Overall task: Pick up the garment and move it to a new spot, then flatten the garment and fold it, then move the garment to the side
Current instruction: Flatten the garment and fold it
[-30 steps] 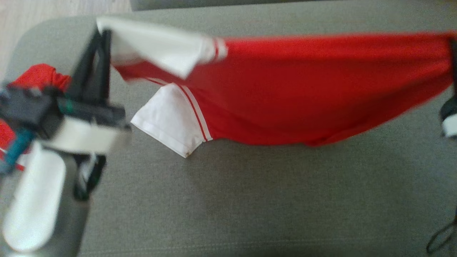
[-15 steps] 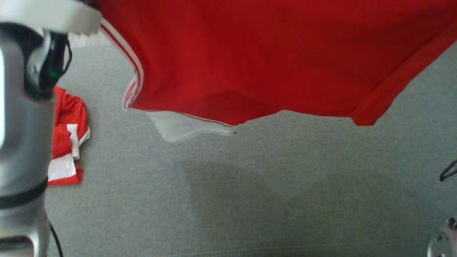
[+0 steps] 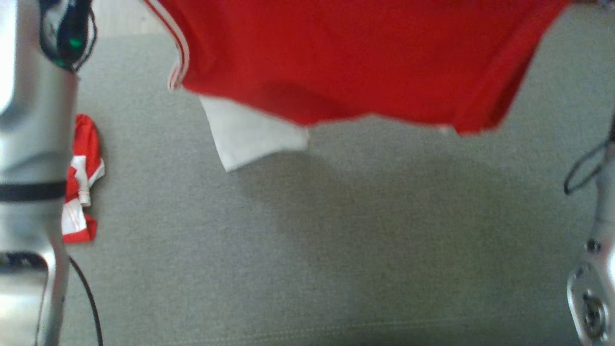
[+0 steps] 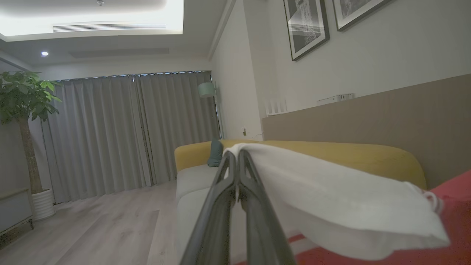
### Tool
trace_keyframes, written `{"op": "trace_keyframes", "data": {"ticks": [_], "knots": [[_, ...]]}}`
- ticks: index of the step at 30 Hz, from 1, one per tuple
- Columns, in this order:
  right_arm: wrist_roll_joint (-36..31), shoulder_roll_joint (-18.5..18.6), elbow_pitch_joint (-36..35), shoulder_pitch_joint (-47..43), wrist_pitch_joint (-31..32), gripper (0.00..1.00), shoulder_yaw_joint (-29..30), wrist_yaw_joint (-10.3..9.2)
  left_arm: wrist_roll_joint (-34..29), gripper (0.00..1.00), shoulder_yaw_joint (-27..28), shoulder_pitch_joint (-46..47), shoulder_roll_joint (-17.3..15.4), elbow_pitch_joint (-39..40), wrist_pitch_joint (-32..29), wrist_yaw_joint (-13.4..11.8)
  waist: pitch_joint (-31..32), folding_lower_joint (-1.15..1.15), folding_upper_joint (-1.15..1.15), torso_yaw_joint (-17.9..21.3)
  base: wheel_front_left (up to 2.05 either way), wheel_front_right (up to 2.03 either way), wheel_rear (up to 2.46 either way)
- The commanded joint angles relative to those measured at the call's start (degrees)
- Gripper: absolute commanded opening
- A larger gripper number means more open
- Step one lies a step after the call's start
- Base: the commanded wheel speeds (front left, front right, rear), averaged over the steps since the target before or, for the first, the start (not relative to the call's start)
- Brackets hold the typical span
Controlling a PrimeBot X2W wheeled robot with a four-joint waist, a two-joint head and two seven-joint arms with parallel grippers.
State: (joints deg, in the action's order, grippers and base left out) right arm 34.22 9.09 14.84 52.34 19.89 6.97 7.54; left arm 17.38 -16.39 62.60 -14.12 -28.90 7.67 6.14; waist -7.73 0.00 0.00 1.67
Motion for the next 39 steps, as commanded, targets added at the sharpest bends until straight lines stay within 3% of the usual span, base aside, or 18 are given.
{"op": "trace_keyframes", "data": {"ticks": [1,10,17,21,28,39], "knots": [[-0.4,-1.3,0.8,5.1,-2.2,0.0,-1.9,-0.05,-0.2,0.0,1.5,5.8,-2.0,-1.3,1.8,0.3,-1.3,0.0,0.0,0.8,0.0,0.0,0.0],[-1.2,-2.6,19.1,17.9,-18.4,0.0,-11.0,-0.05,-0.8,0.0,3.8,16.2,-0.8,-15.1,7.2,-0.3,-7.2,0.0,0.0,1.7,0.0,0.0,0.0],[0.6,-2.3,32.8,15.6,-25.1,0.0,-18.5,-0.05,2.6,0.0,7.8,8.5,3.0,-20.6,7.3,0.4,-12.2,0.0,0.0,-0.1,0.0,0.0,0.0],[2.5,-1.5,37.0,10.7,-27.3,0.0,-22.4,-0.05,5.0,0.0,10.6,2.1,5.3,-22.8,7.3,0.7,-14.2,0.0,0.0,-1.4,0.0,0.0,0.0],[6.8,1.1,35.8,-1.2,-30.9,0.0,-26.1,-0.05,5.0,0.0,13.9,-13.1,7.3,-16.1,7.3,1.1,-13.5,0.0,0.0,-2.7,0.0,0.0,0.0],[9.4,3.1,22.8,-23.9,-30.0,0.0,-26.4,-0.05,3.2,0.0,18.6,-44.8,7.5,3.7,7.3,0.1,-6.7,0.0,0.0,-2.2,0.0,0.0,0.0]]}}
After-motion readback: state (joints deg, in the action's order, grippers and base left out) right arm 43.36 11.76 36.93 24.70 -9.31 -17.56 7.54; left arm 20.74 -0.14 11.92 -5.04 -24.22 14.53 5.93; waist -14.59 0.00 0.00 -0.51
